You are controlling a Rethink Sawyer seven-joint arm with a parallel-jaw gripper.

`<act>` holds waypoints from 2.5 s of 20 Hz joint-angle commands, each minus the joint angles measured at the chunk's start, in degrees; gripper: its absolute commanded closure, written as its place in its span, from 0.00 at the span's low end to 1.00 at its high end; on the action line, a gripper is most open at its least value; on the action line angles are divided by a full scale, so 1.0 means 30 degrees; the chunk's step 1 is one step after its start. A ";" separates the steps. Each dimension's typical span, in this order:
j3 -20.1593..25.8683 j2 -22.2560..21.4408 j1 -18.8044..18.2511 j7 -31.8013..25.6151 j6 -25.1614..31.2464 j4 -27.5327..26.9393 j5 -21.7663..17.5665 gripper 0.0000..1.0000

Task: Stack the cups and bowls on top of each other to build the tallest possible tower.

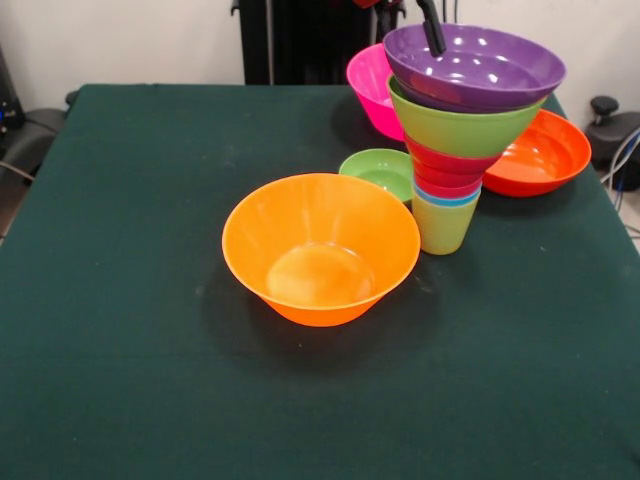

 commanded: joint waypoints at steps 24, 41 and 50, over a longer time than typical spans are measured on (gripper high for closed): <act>-0.0286 -0.0179 -0.0919 0.2290 0.1148 0.0519 -0.1206 0.00; 0.0541 -0.0622 -0.1138 0.2898 0.1468 0.0641 -0.0799 0.00; 0.3831 -0.2740 -0.3427 0.3580 0.3591 0.1363 0.0315 0.00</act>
